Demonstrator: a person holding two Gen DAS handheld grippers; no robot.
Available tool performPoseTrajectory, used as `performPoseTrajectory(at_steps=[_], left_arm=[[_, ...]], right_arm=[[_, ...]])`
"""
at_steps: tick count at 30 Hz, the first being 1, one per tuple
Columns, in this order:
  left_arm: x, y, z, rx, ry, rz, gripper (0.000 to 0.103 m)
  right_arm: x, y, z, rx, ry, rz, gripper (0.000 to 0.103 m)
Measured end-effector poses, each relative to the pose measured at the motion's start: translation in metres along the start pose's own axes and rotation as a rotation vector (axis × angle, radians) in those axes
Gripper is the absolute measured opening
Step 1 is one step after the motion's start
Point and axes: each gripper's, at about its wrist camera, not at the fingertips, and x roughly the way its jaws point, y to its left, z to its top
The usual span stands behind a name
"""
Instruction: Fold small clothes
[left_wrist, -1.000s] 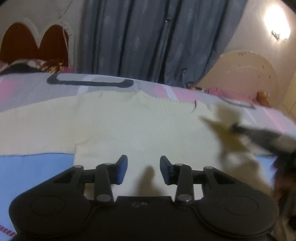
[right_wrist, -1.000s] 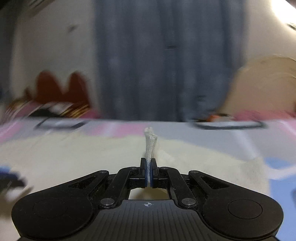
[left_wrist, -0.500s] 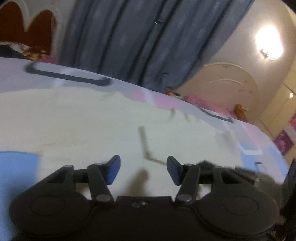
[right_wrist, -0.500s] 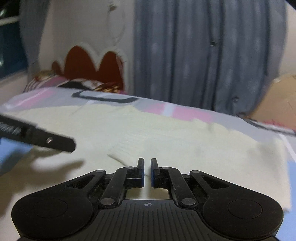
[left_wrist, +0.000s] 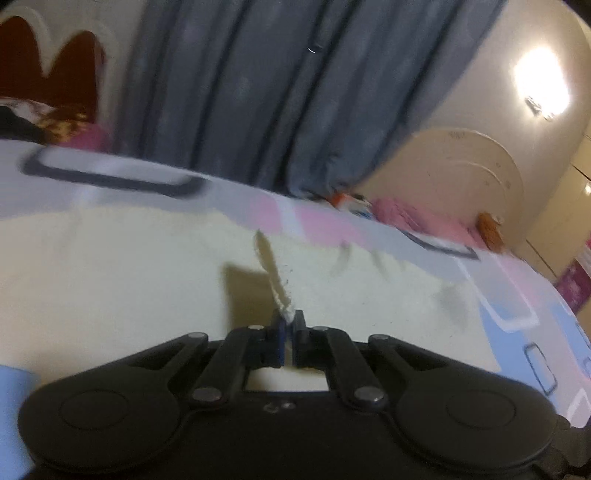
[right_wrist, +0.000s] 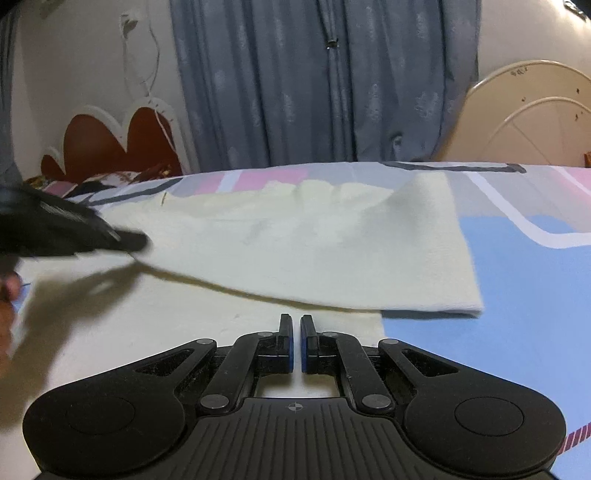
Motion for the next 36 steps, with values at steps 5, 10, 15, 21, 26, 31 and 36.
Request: performPoseTrajectory(at_steps=[5, 10, 15, 21, 26, 31, 36], left_arm=[[-0.015, 0.048, -0.006, -0.028, 0.024, 0.089, 0.003], [-0.016, 0.052, -0.011, -0.03, 0.026, 0.099, 0.003], [-0.024, 0.058, -0.007, -0.049, -0.019, 0.119, 0.003], [-0.021, 0.064, -0.013, -0.04, 0.005, 0.148, 0.003], [-0.02, 0.067, -0.018, -0.036, 0.004, 0.147, 0.003], [-0.019, 0.067, -0.019, -0.037, 0.008, 0.151, 0.004], [-0.034, 0.063, -0.014, 0.03, -0.042, 0.253, 0.036]], right_arm=[[0.006, 0.002, 0.004, 0.014, -0.009, -0.006, 0.003], [0.007, -0.004, 0.009, 0.04, -0.021, -0.041, 0.003], [0.01, -0.011, 0.015, 0.04, -0.016, -0.074, 0.003], [0.008, -0.014, 0.013, 0.044, -0.009, -0.084, 0.003], [-0.015, -0.014, 0.019, 0.04, -0.086, -0.049, 0.003], [0.009, -0.018, 0.026, 0.018, -0.032, -0.096, 0.003], [0.01, -0.018, 0.028, 0.011, -0.031, -0.105, 0.003]])
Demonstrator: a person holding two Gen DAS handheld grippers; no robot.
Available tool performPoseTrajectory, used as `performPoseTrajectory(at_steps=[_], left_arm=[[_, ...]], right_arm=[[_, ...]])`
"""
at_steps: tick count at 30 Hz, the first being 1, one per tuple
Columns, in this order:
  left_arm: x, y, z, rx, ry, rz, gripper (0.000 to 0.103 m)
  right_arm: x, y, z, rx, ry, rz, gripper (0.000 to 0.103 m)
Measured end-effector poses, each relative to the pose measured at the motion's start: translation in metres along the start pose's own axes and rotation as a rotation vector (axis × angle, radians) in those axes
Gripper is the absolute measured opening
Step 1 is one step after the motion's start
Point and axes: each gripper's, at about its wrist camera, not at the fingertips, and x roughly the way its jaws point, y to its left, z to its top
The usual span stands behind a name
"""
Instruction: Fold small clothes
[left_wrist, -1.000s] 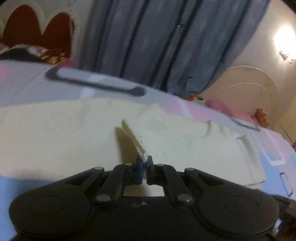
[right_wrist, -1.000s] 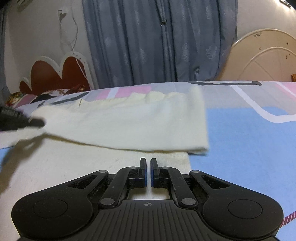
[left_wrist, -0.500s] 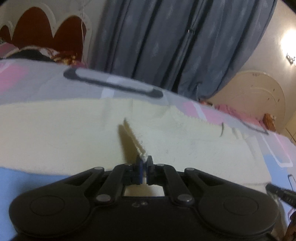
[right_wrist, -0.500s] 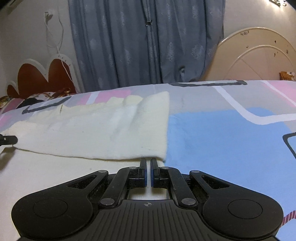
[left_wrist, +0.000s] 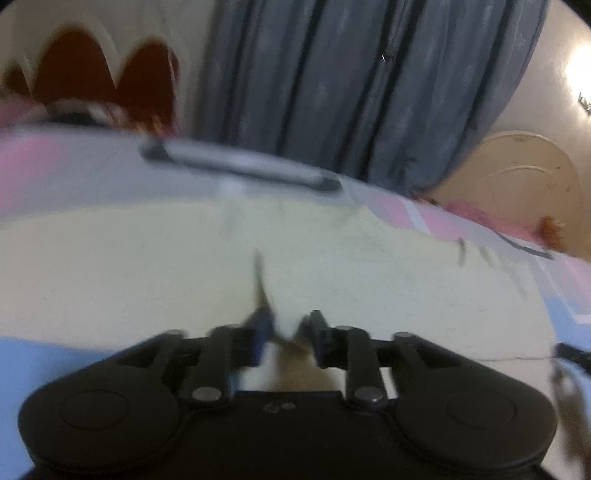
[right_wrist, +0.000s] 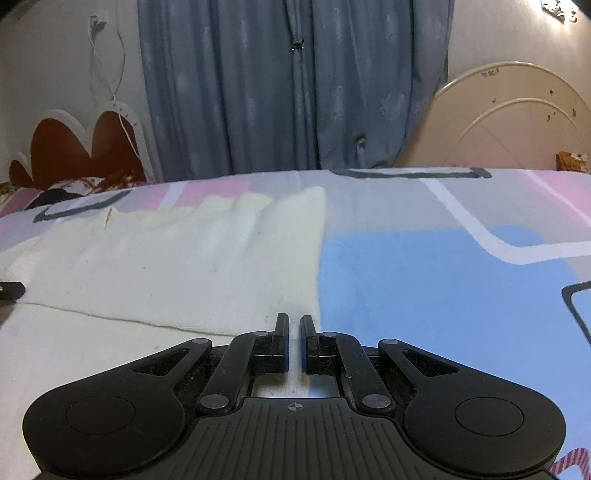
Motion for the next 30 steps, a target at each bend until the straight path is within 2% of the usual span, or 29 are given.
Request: performPoseTrajectory(at_steps=[1, 2, 4, 6, 9, 10, 11, 14, 17, 21, 23, 24, 26, 30], left_arm=[[-0.005, -0.006, 0.002, 0.037, -0.032, 0.022, 0.041], [-0.008, -0.014, 0.003, 0.071, -0.049, 0.012, 0.041], [-0.004, -0.037, 0.006, 0.142, -0.057, -0.031, 0.042], [0.007, -0.057, 0.005, 0.191, -0.043, -0.042, 0.044], [0.029, -0.059, -0.001, 0.174, 0.002, -0.018, 0.044], [0.032, -0.053, -0.004, 0.164, 0.002, -0.023, 0.045], [0.03, -0.047, -0.005, 0.158, -0.008, -0.037, 0.045], [0.026, -0.042, 0.001, 0.158, -0.006, -0.036, 0.043], [0.032, -0.051, 0.006, 0.154, -0.013, -0.036, 0.046], [0.045, -0.063, 0.013, 0.186, -0.01, -0.031, 0.047], [0.049, -0.059, 0.012, 0.198, -0.011, -0.008, 0.048], [0.05, -0.058, 0.012, 0.188, -0.012, -0.01, 0.048], [0.051, -0.054, 0.011, 0.169, -0.013, -0.023, 0.049], [0.04, -0.063, 0.016, 0.179, -0.006, -0.004, 0.044]], right_arm=[[-0.002, -0.001, 0.001, 0.0, -0.013, 0.006, 0.003], [-0.003, 0.0, 0.004, -0.001, -0.032, 0.013, 0.003], [0.004, 0.004, 0.011, 0.01, -0.041, 0.03, 0.003], [0.015, 0.018, 0.018, -0.004, -0.042, 0.054, 0.003], [0.032, 0.039, 0.023, -0.087, -0.035, 0.092, 0.003], [0.039, 0.04, 0.022, -0.121, -0.022, 0.083, 0.003], [0.047, 0.035, 0.02, -0.129, -0.005, 0.038, 0.003], [0.053, 0.0, 0.028, -0.023, 0.001, -0.034, 0.003], [0.057, 0.001, 0.041, -0.053, -0.031, -0.013, 0.003], [0.083, 0.011, 0.063, -0.082, -0.043, 0.029, 0.003], [0.102, 0.004, 0.067, -0.097, -0.007, -0.035, 0.003], [0.114, -0.009, 0.068, -0.064, 0.016, -0.073, 0.001], [0.118, -0.024, 0.072, -0.009, 0.021, -0.061, 0.0], [0.109, -0.017, 0.069, -0.093, 0.031, -0.086, 0.0]])
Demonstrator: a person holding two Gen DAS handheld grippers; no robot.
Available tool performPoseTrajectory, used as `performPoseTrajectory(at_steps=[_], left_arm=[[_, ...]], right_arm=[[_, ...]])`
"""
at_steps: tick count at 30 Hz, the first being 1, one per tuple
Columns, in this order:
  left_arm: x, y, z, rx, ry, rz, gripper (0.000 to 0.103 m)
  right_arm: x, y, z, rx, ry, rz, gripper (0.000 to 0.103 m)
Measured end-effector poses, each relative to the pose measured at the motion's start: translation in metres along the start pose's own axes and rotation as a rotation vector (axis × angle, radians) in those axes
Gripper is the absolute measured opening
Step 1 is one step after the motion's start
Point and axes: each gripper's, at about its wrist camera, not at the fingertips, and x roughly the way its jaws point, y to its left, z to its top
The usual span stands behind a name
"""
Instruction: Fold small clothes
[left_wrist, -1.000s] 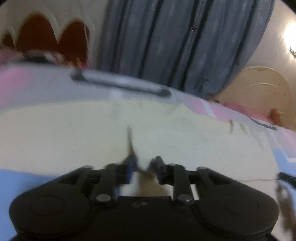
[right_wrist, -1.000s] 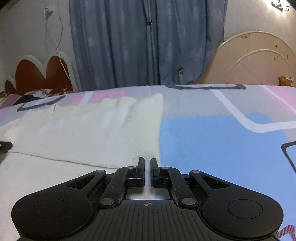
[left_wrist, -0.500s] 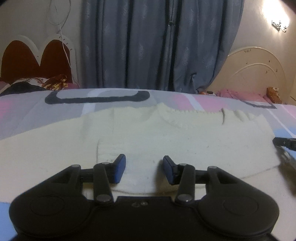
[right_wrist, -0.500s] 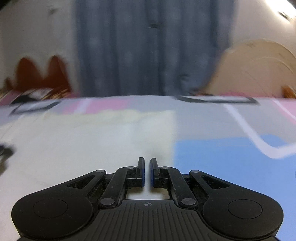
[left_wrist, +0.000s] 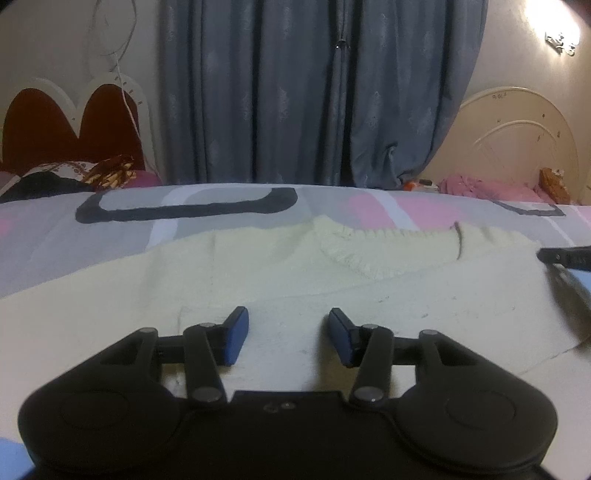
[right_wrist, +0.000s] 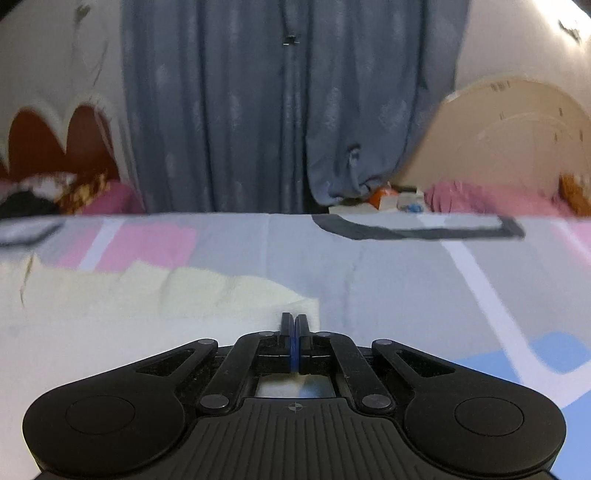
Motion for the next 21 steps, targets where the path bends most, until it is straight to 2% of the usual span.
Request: performPoseTrajectory(at_steps=[2, 5, 8, 9, 11, 12, 14, 17, 18, 19, 21], left_arm=[[-0.017, -0.006, -0.001, 0.004, -0.035, -0.026, 0.046], [-0.031, -0.02, -0.011, 0.015, -0.042, -0.079, 0.047], [-0.028, -0.034, -0.025, 0.045, -0.01, -0.072, 0.049], [-0.023, -0.035, -0.029, 0.049, 0.013, -0.049, 0.049], [-0.021, -0.035, -0.032, 0.036, 0.01, -0.042, 0.05], [-0.023, -0.036, -0.029, 0.037, 0.021, -0.029, 0.049], [-0.028, -0.035, -0.026, 0.008, 0.008, -0.021, 0.048], [-0.021, -0.031, -0.034, 0.013, 0.005, -0.015, 0.052], [-0.021, -0.03, -0.034, 0.009, 0.001, -0.018, 0.052], [-0.023, -0.031, -0.032, 0.01, 0.007, -0.016, 0.051], [-0.03, -0.029, -0.03, 0.005, 0.01, -0.027, 0.051]], right_arm=[[-0.017, 0.001, -0.001, -0.007, -0.027, 0.009, 0.0], [-0.056, 0.009, -0.018, -0.035, -0.091, 0.06, 0.0], [-0.078, 0.023, -0.039, -0.059, -0.097, 0.107, 0.0], [-0.08, 0.028, -0.048, -0.086, -0.086, 0.11, 0.0], [-0.067, 0.033, -0.063, -0.137, -0.006, 0.054, 0.0], [-0.067, 0.031, -0.066, -0.129, -0.027, 0.057, 0.0], [-0.07, 0.03, -0.056, -0.1, -0.004, 0.048, 0.0], [-0.086, 0.029, -0.051, -0.055, -0.08, 0.079, 0.0], [-0.081, 0.031, -0.054, -0.069, -0.048, 0.071, 0.0], [-0.068, 0.032, -0.058, -0.081, 0.034, 0.058, 0.0], [-0.067, 0.035, -0.061, -0.114, 0.017, 0.044, 0.0]])
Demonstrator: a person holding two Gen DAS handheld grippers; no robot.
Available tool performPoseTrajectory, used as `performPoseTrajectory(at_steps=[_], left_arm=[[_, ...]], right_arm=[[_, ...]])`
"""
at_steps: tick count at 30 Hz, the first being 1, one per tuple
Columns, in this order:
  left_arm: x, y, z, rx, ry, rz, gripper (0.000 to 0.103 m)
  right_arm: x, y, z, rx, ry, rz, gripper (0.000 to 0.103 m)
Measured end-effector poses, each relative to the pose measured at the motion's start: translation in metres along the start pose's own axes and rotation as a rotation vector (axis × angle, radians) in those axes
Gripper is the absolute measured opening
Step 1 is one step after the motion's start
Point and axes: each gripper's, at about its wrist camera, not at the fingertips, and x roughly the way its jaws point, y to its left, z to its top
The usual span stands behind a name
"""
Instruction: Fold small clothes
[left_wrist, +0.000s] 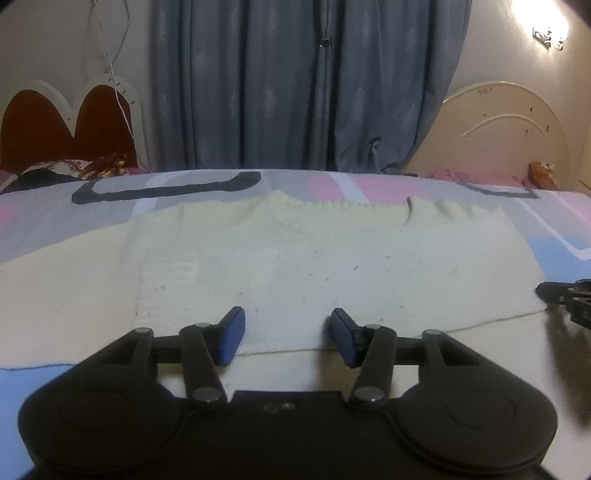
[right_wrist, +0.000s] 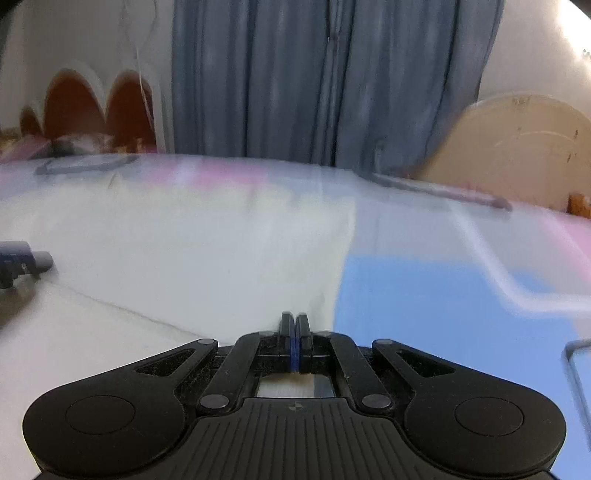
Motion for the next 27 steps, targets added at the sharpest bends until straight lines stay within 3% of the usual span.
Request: performPoseTrajectory(at_steps=[1, 3, 5, 9, 13, 18, 20, 24, 27], left_arm=[[-0.004, 0.004, -0.002, -0.003, -0.004, -0.002, 0.052], [-0.004, 0.012, -0.011, 0.008, 0.0, 0.0, 0.054], [-0.013, 0.018, -0.011, 0.002, -0.004, -0.009, 0.052], [-0.042, 0.048, -0.015, -0.051, -0.054, 0.006, 0.056], [-0.069, 0.12, -0.035, -0.245, -0.039, 0.1, 0.051], [-0.114, 0.22, -0.061, -0.542, -0.138, 0.277, 0.05], [-0.122, 0.262, -0.071, -0.691, -0.15, 0.299, 0.048], [-0.128, 0.318, -0.085, -0.86, -0.169, 0.284, 0.031], [-0.129, 0.341, -0.088, -0.956, -0.193, 0.232, 0.032]], right_arm=[[-0.003, 0.001, 0.005, 0.011, 0.012, -0.006, 0.0], [-0.015, 0.001, 0.007, 0.039, -0.054, 0.022, 0.0], [-0.003, 0.004, 0.001, 0.018, 0.025, 0.002, 0.0], [-0.021, 0.004, 0.009, 0.074, -0.038, 0.014, 0.0], [-0.032, 0.006, 0.004, 0.104, -0.049, 0.023, 0.0], [-0.032, 0.01, -0.007, 0.167, -0.015, 0.031, 0.0], [-0.031, 0.012, -0.006, 0.198, -0.012, 0.035, 0.0], [-0.029, 0.019, 0.001, 0.253, -0.006, 0.047, 0.0], [-0.031, 0.027, 0.008, 0.241, -0.014, 0.048, 0.0]])
